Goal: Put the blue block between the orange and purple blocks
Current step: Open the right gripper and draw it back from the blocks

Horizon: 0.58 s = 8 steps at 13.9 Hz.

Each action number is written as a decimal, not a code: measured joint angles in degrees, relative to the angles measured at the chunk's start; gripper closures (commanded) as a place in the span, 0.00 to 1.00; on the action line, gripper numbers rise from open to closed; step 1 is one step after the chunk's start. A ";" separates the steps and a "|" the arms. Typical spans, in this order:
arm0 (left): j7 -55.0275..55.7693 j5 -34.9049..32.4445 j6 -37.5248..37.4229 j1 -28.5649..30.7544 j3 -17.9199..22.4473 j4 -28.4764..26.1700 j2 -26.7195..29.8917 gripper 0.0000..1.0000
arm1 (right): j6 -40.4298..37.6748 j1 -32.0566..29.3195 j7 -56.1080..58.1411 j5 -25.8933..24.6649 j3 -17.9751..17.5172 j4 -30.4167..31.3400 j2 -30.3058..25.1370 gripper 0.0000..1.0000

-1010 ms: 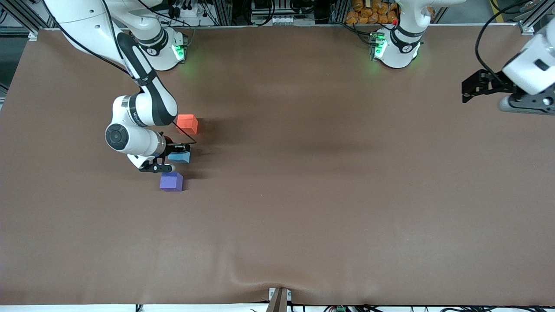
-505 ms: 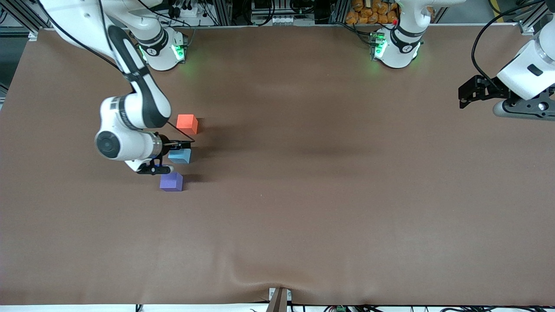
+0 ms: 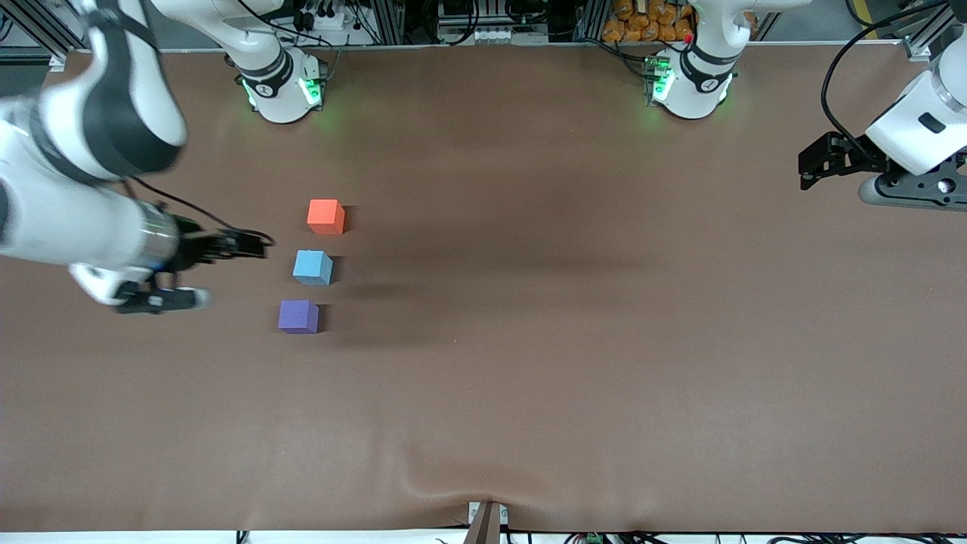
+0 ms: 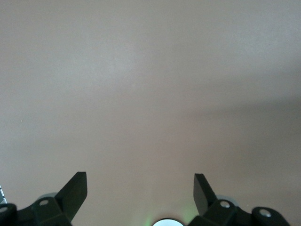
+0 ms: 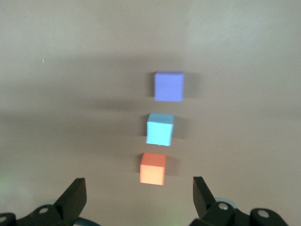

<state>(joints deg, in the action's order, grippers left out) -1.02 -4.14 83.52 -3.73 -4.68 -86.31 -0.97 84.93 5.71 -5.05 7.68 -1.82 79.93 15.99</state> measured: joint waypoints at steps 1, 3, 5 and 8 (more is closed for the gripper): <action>0.00 0.00 0.01 0.00 0.00 -0.01 0.00 0.00 | -3.26 -1.07 0.00 -0.42 -0.10 -3.99 -0.04 0.00; 0.00 0.00 0.01 0.00 0.00 -0.02 -0.01 0.00 | -10.28 -3.33 0.11 -0.47 -0.39 -9.51 -0.15 0.00; 0.00 0.00 0.01 0.00 0.00 -0.02 -0.01 0.00 | -14.35 -5.09 0.13 0.48 -1.24 -12.14 -0.47 0.00; 0.00 0.00 0.02 0.00 0.00 -0.03 -0.02 0.00 | -13.27 -5.57 -0.42 -2.84 -3.40 -11.75 -4.30 0.00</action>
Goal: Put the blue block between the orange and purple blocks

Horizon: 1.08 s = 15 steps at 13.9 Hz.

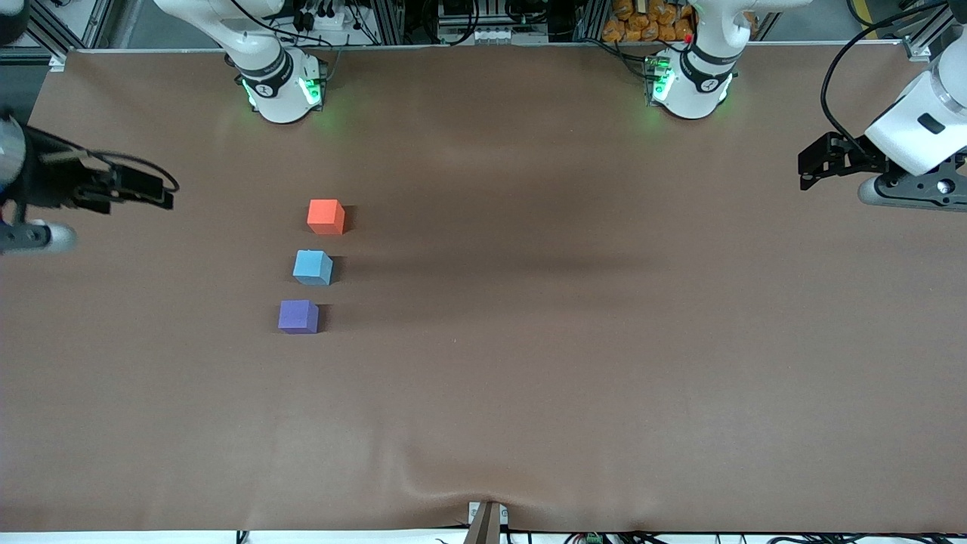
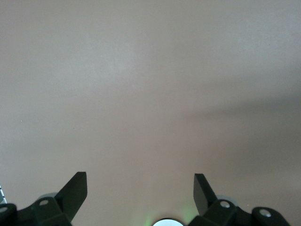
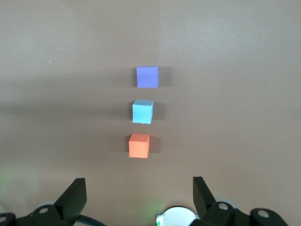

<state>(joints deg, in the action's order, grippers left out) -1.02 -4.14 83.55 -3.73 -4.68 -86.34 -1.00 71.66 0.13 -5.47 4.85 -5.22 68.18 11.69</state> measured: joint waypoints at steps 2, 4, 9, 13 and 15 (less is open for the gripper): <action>0.00 0.00 0.00 0.00 0.00 0.00 0.00 0.00 | 3.81 0.00 -0.36 -0.71 -0.62 5.55 -4.50 0.00; 0.00 0.00 0.02 0.00 0.00 0.01 0.00 0.00 | 8.95 -0.06 -0.23 -1.02 -0.64 14.17 -9.82 0.00; 0.04 2.41 0.04 0.65 0.13 0.02 0.00 0.00 | 12.90 -0.71 3.15 -1.75 -0.39 21.44 -14.87 0.00; -0.13 5.72 0.04 3.76 0.48 0.02 0.00 0.00 | 12.16 -0.88 3.71 -1.78 -0.31 19.62 -14.49 0.00; -0.13 5.72 0.07 3.70 0.42 0.02 0.00 0.00 | 11.24 -0.92 3.72 -1.80 -0.31 18.42 -14.20 0.00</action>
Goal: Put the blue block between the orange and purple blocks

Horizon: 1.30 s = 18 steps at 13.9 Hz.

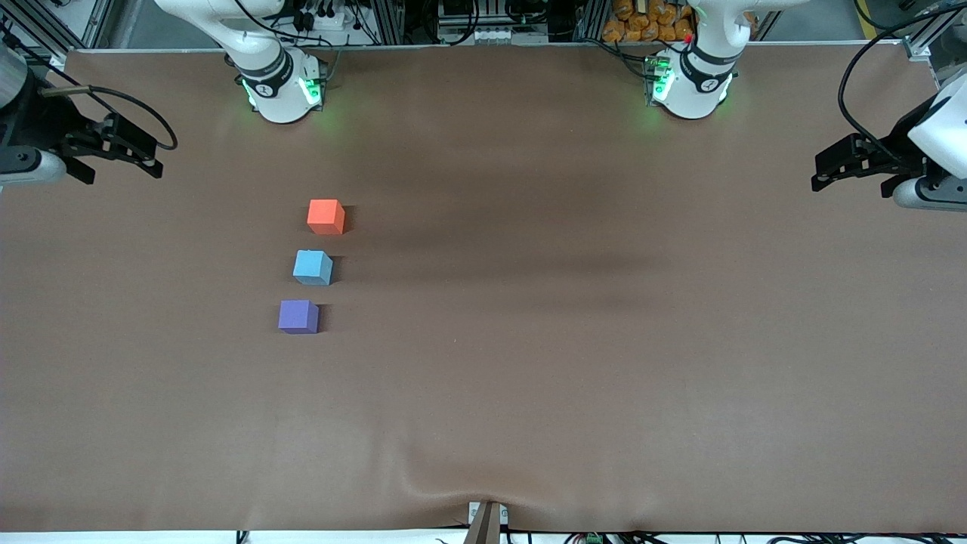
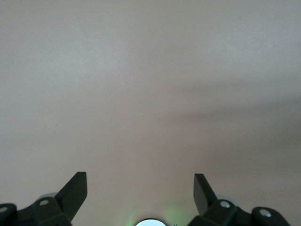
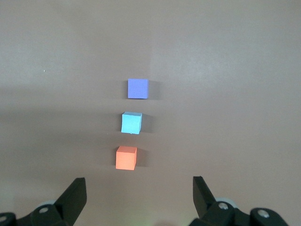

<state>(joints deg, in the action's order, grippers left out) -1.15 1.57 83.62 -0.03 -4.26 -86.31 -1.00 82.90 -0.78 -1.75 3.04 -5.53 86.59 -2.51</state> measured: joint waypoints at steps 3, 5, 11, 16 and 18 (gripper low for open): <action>0.00 0.00 0.26 -0.14 -0.28 0.00 0.00 0.00 | -0.47 -0.13 0.00 -0.02 0.05 -0.25 0.20 0.00; 0.00 -0.12 0.58 -0.13 -0.29 0.00 0.00 0.00 | -0.53 -0.22 0.01 -0.03 0.09 -0.25 0.27 0.00; 0.00 -0.58 0.94 -0.19 -0.45 0.00 0.00 0.00 | -0.74 -0.29 0.01 -0.03 0.15 -0.28 0.35 0.00; 0.00 -0.63 1.13 -0.21 -0.49 0.00 0.00 0.00 | -2.13 -1.47 0.09 -0.04 0.33 -0.28 0.39 0.00; 0.00 -0.70 1.15 -0.20 -0.52 0.00 0.00 0.00 | -2.17 -1.49 0.09 -0.04 0.34 -0.28 0.40 0.00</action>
